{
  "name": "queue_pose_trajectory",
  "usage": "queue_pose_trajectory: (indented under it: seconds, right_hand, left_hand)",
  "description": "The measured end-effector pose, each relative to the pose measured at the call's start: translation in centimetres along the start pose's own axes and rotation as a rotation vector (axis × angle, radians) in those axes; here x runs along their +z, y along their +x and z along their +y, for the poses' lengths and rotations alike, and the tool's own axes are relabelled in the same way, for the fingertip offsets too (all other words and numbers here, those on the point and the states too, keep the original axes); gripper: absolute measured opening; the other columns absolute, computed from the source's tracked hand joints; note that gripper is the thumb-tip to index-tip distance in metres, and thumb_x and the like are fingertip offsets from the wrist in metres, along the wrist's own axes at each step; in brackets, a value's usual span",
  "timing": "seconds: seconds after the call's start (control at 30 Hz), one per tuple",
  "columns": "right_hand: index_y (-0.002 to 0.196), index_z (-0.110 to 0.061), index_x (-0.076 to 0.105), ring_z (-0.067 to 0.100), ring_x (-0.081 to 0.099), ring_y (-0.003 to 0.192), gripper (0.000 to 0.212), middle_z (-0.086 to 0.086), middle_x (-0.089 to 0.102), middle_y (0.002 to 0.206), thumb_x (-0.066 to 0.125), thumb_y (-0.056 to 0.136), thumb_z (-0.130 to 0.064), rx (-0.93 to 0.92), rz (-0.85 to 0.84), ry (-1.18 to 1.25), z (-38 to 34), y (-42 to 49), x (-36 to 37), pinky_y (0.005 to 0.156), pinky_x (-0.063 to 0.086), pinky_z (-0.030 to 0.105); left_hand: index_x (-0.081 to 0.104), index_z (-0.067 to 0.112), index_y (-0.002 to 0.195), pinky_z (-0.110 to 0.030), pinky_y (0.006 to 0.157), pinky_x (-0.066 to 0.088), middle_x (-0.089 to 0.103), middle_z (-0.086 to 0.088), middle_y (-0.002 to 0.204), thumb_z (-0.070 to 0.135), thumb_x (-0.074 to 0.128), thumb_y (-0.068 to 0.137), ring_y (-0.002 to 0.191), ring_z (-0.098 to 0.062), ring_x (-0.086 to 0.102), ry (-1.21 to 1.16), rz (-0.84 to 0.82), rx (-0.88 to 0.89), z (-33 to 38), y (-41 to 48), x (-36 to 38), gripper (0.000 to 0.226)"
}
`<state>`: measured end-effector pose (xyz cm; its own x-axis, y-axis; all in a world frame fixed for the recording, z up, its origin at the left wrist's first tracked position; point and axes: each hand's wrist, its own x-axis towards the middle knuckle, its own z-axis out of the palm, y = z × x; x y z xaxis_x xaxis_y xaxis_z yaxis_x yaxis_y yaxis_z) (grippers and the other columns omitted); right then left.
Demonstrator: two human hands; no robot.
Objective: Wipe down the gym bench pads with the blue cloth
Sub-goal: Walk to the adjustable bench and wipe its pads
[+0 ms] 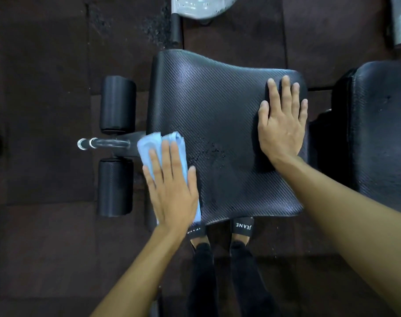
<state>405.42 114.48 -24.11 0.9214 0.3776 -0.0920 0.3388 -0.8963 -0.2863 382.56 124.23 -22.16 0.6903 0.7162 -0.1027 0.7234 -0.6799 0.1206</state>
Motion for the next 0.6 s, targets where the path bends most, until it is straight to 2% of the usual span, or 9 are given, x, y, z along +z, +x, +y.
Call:
queue_pose_trajectory:
  seconds: [0.1,0.23,0.33,0.5,0.6]
  right_hand:
    - [0.16,-0.032,0.014,0.017,0.001,0.156,0.055,-0.004,0.005,0.169,0.021,0.106,-0.04,-0.001,-0.004,-0.003,0.0,0.0,0.0,0.125,-0.003,0.041]
    - [0.16,-0.032,0.012,0.017,0.0,0.156,0.055,-0.003,0.004,0.17,0.02,0.106,-0.04,-0.01,-0.016,-0.015,0.1,0.1,0.0,0.125,-0.003,0.042]
    - [0.16,-0.032,0.013,0.018,0.001,0.156,0.055,-0.003,0.005,0.169,0.021,0.107,-0.039,-0.012,-0.021,-0.004,0.1,0.0,0.0,0.125,-0.002,0.042]
    - [0.16,-0.031,0.015,0.018,0.003,0.156,0.054,-0.003,0.006,0.169,0.023,0.107,-0.039,-0.026,-0.025,0.01,0.3,0.3,-0.3,0.124,-0.001,0.041]
    - [0.16,-0.031,0.018,0.019,0.005,0.156,0.053,-0.003,0.009,0.169,0.025,0.108,-0.039,-0.041,-0.018,0.025,0.2,0.2,-0.5,0.124,0.0,0.041]
  left_hand:
    - [0.016,0.015,0.157,-0.052,0.121,0.016,0.015,-0.001,0.164,0.044,0.031,0.103,0.151,-0.029,0.011,-0.006,0.024,0.051,1.4,5.0,0.0,0.063]
    - [0.015,0.015,0.157,-0.053,0.121,0.014,0.014,-0.002,0.164,0.044,0.03,0.103,0.151,-0.029,0.01,0.007,0.038,0.015,3.1,7.5,0.1,0.063]
    - [0.012,0.012,0.157,-0.053,0.121,0.013,0.01,-0.003,0.165,0.043,0.028,0.103,0.151,-0.03,0.008,0.045,0.021,0.063,4.3,4.4,0.2,0.063]
    - [0.016,0.009,0.156,-0.055,0.118,0.022,0.014,-0.005,0.164,0.041,0.033,0.103,0.15,-0.032,0.013,0.013,-0.005,0.162,8.4,-3.4,1.0,0.063]
    - [0.014,0.009,0.156,-0.056,0.117,0.024,0.014,-0.006,0.164,0.04,0.028,0.104,0.15,-0.033,0.013,0.038,-0.022,0.158,10.7,-3.6,1.4,0.062]
